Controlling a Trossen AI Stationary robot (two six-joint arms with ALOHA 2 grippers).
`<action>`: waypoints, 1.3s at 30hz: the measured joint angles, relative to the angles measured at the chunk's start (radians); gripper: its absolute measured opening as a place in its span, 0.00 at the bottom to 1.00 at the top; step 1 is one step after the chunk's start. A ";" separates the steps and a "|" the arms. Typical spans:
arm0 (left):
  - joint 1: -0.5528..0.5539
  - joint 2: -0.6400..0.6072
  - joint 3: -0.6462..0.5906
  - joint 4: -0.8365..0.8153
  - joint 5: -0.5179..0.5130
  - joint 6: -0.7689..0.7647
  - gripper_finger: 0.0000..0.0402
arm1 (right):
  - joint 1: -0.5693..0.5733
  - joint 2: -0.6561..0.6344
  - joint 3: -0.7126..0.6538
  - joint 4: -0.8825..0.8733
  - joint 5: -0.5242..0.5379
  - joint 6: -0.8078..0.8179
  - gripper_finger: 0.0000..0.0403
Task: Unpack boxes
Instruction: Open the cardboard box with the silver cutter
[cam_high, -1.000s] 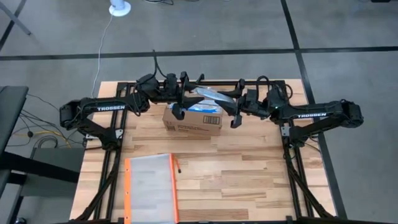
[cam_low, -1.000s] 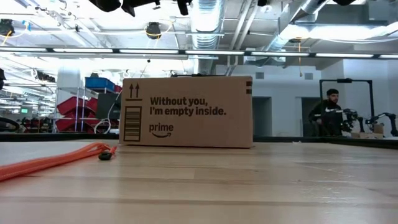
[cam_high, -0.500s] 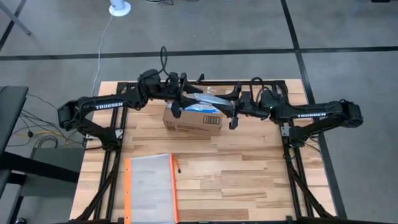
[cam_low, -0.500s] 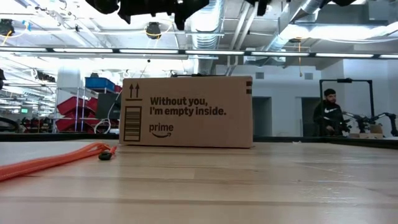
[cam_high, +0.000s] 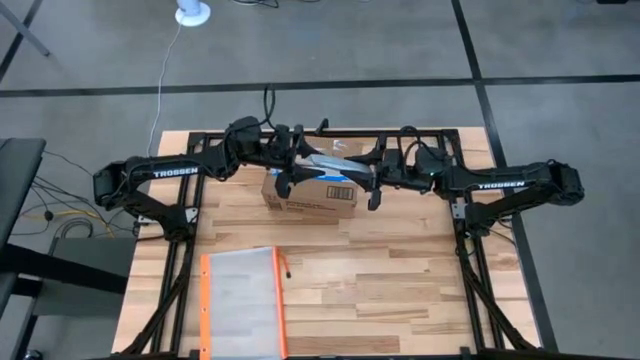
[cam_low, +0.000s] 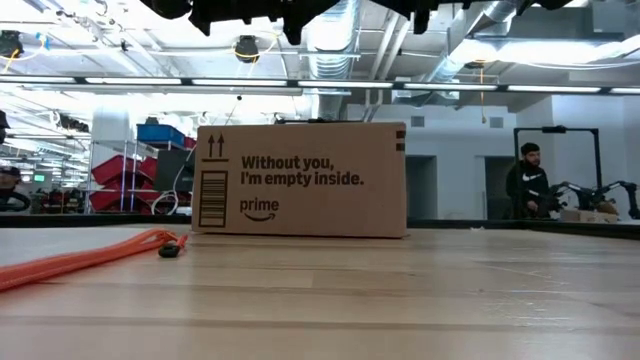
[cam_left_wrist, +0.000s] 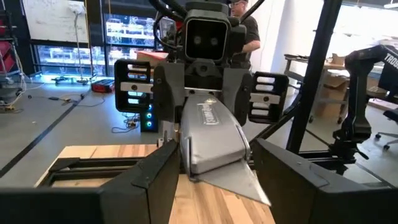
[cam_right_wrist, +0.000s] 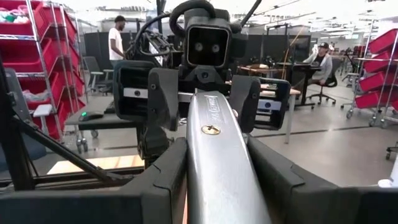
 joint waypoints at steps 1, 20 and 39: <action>0.000 0.000 0.000 0.012 -0.001 0.000 0.47 | -0.003 -0.001 0.000 0.002 -0.001 0.004 0.29; 0.003 -0.001 0.000 0.012 -0.073 0.059 0.47 | 0.009 0.000 0.001 -0.038 0.002 0.004 0.29; -0.005 -0.001 0.000 -0.013 -0.057 0.052 0.47 | 0.015 0.000 0.000 -0.015 -0.004 -0.012 0.29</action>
